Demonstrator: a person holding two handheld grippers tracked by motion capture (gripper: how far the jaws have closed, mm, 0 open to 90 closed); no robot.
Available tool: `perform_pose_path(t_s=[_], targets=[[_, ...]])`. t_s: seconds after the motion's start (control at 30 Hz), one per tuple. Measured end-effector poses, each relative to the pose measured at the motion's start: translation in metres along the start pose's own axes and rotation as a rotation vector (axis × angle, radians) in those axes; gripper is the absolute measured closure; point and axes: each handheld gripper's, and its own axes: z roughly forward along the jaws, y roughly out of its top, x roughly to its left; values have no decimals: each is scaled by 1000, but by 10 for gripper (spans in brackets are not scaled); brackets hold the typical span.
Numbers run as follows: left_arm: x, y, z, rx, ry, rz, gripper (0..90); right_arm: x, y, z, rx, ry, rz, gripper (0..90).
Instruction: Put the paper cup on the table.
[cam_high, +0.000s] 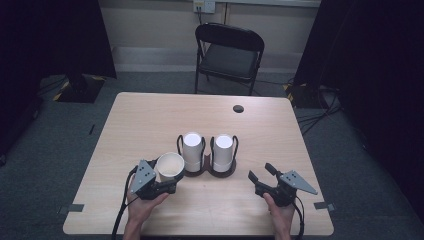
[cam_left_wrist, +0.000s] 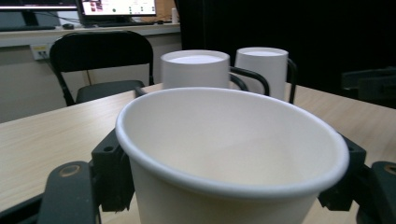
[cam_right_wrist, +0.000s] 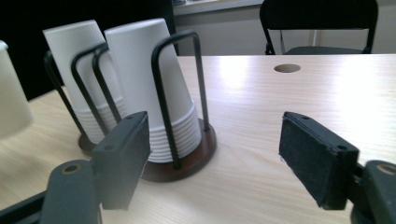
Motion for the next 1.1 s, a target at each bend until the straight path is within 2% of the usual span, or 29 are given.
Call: perform_pose_path(t_s=[0.1, 0.3, 0.43, 0.53, 0.63, 0.7, 0.8, 0.9, 1.1], targets=[[9, 0, -3, -4, 35, -12, 236, -2, -2, 2, 25, -41, -11, 237], [27, -1, -6, -10, 99, -37, 236, -6, -5, 3, -1, -76, -16, 235], [35, 2, -6, -19, 131, -43, 235, -7, -7, 6, 7, -107, -21, 234], [41, 6, -5, -29, 177, -59, 236, -7, -11, 6, 2, -139, -28, 235], [48, 9, -3, -25, 217, -48, 236, -7, -14, 7, -4, -141, -24, 234], [53, 12, -1, -39, 233, -55, 236, -7, -16, 8, -12, -157, -28, 234], [58, 16, 3, -31, 256, -50, 237, -7, -19, 9, -30, -160, -33, 221], [62, 18, 7, -27, 272, -42, 237, -6, -21, 11, -36, -164, -45, 218], [75, 18, 16, -12, 288, -70, 235, -4, -24, 10, -51, -162, -56, 209]])
